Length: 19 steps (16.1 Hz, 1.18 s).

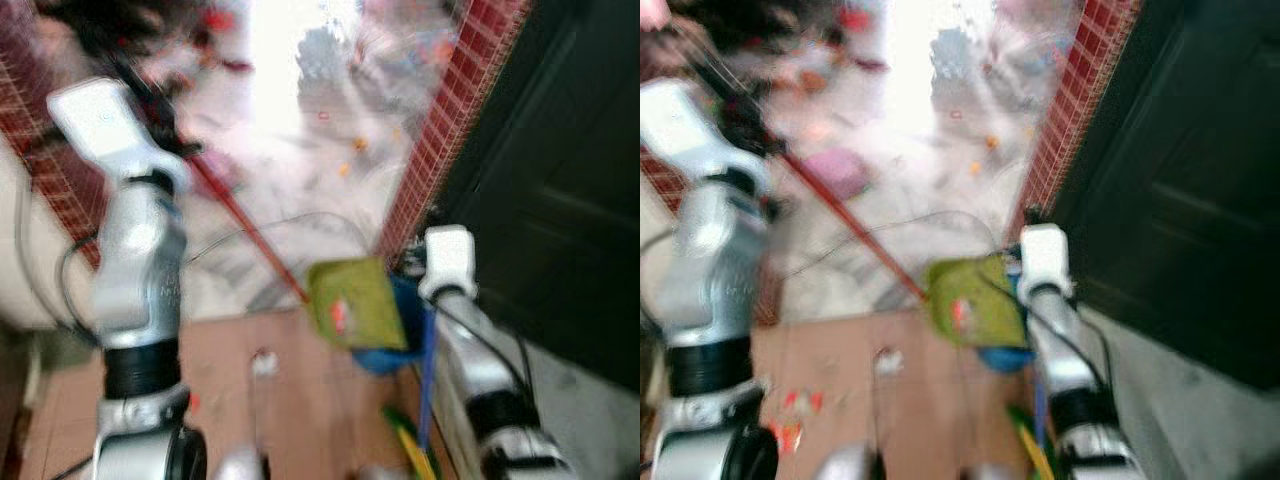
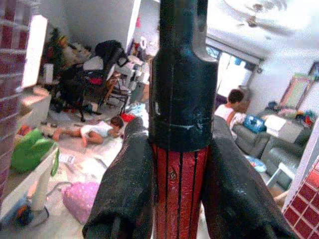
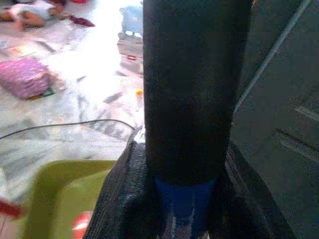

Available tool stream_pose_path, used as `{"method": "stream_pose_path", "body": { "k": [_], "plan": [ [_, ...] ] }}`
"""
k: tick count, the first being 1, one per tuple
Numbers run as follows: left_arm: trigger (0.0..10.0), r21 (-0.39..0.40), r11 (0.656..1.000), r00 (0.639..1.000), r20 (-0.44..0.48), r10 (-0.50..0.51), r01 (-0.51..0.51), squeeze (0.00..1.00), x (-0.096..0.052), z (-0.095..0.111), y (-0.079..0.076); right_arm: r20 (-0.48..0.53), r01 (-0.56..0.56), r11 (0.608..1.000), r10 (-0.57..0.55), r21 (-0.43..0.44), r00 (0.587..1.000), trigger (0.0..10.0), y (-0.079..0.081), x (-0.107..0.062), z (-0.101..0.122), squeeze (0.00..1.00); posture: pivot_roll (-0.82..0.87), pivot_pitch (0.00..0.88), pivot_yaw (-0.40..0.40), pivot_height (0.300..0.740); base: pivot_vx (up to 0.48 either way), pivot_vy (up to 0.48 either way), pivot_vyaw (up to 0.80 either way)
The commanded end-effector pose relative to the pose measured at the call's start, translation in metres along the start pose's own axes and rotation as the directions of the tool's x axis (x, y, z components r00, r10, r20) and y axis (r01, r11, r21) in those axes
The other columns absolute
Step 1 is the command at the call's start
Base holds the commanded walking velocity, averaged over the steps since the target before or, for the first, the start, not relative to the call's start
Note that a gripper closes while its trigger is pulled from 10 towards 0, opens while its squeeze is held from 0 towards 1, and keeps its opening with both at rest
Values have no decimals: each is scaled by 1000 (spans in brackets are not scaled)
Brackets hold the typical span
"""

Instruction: Sweep floor

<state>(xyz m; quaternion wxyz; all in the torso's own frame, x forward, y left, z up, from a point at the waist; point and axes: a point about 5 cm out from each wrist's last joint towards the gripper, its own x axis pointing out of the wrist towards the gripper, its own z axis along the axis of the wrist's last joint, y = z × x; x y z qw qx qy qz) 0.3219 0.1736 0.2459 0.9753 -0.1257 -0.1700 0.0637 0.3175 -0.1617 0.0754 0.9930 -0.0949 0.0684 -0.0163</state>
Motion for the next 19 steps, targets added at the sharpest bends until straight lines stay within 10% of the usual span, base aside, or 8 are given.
{"method": "stream_pose_path", "body": {
  "k": [1, 13, 19],
  "plan": [
    [10000, -3, 999, 996, 75, -38, 38, 0, 1, 17, -10, 28, 33, 999, -33, -11, 999, 10000, -12, 2, 5, 0, -30, 0, -6, 740, 446, 0, 0],
    [10000, 23, 996, 994, 56, -89, 88, 0, -2, 9, -21, 39, 19, 1000, -18, -18, 999, 10000, -6, 8, 10, 0, -24, 0, -3, 740, 344, -167, 0],
    [10000, 110, 937, 943, 7, -334, 331, 0, -12, -16, -69, 46, 13, 1000, -12, -16, 999, 10000, -3, 10, 11, 0, -20, 0, -1, 740, 0, 0, 0]
  ]
}}
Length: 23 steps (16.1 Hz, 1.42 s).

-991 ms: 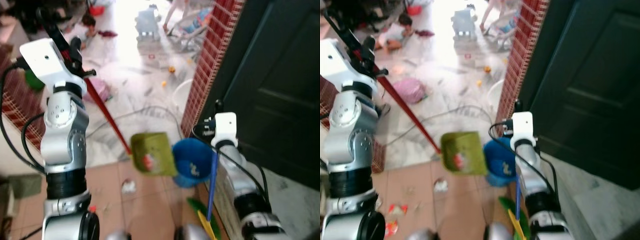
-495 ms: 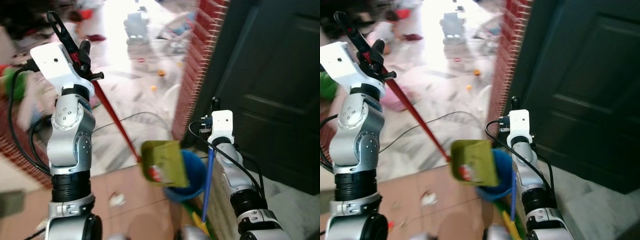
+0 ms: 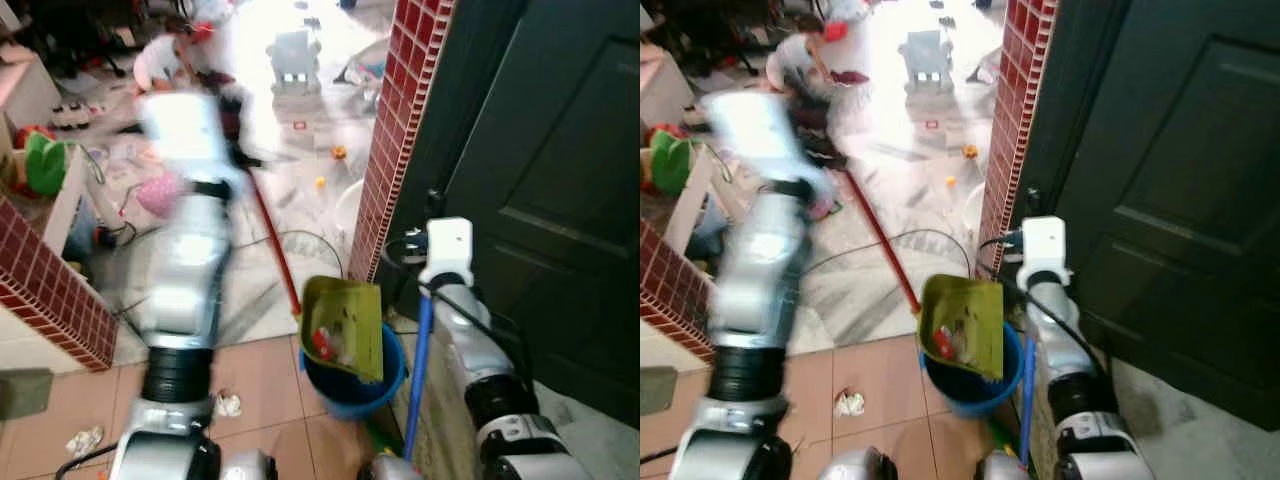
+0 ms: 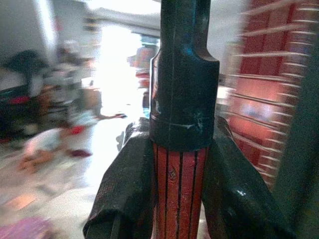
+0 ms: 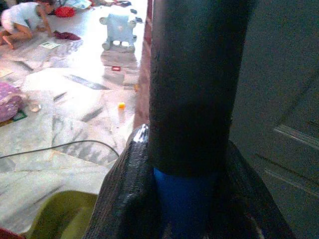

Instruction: Sweep floor

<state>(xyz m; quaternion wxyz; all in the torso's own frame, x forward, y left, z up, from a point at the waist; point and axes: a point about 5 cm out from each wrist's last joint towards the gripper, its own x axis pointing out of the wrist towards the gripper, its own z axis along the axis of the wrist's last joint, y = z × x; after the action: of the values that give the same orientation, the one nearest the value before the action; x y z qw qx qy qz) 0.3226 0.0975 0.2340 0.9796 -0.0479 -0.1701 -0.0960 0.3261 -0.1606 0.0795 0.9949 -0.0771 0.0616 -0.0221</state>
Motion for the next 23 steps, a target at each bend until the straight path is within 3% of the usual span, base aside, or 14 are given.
{"method": "stream_pose_path", "body": {
  "k": [1, 3, 4, 5, 8, 9, 11, 14, 15, 16, 17, 20, 22, 23],
  "plan": [
    [10000, 66, 990, 990, 61, -129, 125, 0, 5, 9, -21, 36, 2, 999, -1, -50, 999, 10000, -3, 3, 7, 0, -19, 0, 2, 740, 0, 0, 0],
    [10000, 116, 949, 953, 38, -300, 294, 0, 3, 5, -52, 36, 4, 999, -2, -45, 999, 10000, -2, 3, 7, 0, -21, 0, 5, 740, 0, 0, 0],
    [10000, 174, 881, 891, 44, -453, 440, 0, -2, 7, -73, 38, 6, 999, -4, -44, 999, 10000, -2, 4, 8, 0, -22, 0, 6, 740, 0, 0, 0],
    [10000, 302, 713, 741, 32, -671, 633, 0, -16, 11, -100, 39, 8, 999, -7, -42, 999, 10000, -3, 4, 8, 0, -21, 0, 3, 740, 0, 0, 0],
    [10000, 509, 517, 585, 32, -810, 688, 0, -32, 20, -129, 41, -3, 999, 5, -44, 999, 10000, -2, 7, 9, 0, -12, 0, -6, 740, 0, 0, 0],
    [10000, 509, 504, 573, 25, -819, 698, 0, -36, 19, -132, 41, -5, 999, 7, -43, 999, 10000, -2, 8, 10, 0, -12, 0, -7, 740, 0, 0, 0],
    [10000, 252, 656, 675, 12, -738, 712, 0, -29, 12, -125, 41, -5, 999, 7, -40, 999, 10000, -2, 10, 11, 0, -14, 0, -7, 740, 0, 0, 0],
    [10000, 297, 660, 690, 8, -724, 690, 0, -23, 13, -120, 40, -1, 999, 3, -40, 999, 10000, -3, 11, 11, 0, -13, 0, -10, 740, 0, 0, 0],
    [10000, 394, 619, 662, 33, -748, 679, 0, -25, 22, -122, 40, -4, 999, 6, -42, 999, 10000, -2, 12, 11, 0, -11, 0, -13, 740, 0, 0, 0],
    [10000, 386, 628, 665, 47, -745, 676, 0, -24, 25, -122, 39, -5, 999, 7, -42, 999, 10000, -2, 12, 11, 0, -11, 0, -13, 740, 0, 0, 0],
    [10000, 382, 681, 708, 89, -700, 625, 0, -18, 32, -115, 38, -7, 999, 9, -41, 999, 10000, -2, 12, 10, 0, -8, 0, -13, 740, 0, 0, 0],
    [10000, 324, 899, 880, 274, -387, 295, 0, 17, 79, -55, 30, -20, 999, 21, -34, 999, 10000, 0, 12, 8, 0, 9, 0, -26, 740, 0, 0, 0],
    [10000, 319, 943, 916, 341, -209, 96, 0, 25, 101, -16, 28, -29, 999, 30, -33, 999, 10000, 1, 12, 8, 0, 20, 0, -35, 740, 0, 0, 0],
    [10000, 353, 936, 953, 285, -104, -3, 0, 26, 89, 10, 28, -39, 999, 39, -30, 999, 10000, 2, 12, 8, 0, 24, 0, -40, 740, 0, 0, 0]
  ]
}}
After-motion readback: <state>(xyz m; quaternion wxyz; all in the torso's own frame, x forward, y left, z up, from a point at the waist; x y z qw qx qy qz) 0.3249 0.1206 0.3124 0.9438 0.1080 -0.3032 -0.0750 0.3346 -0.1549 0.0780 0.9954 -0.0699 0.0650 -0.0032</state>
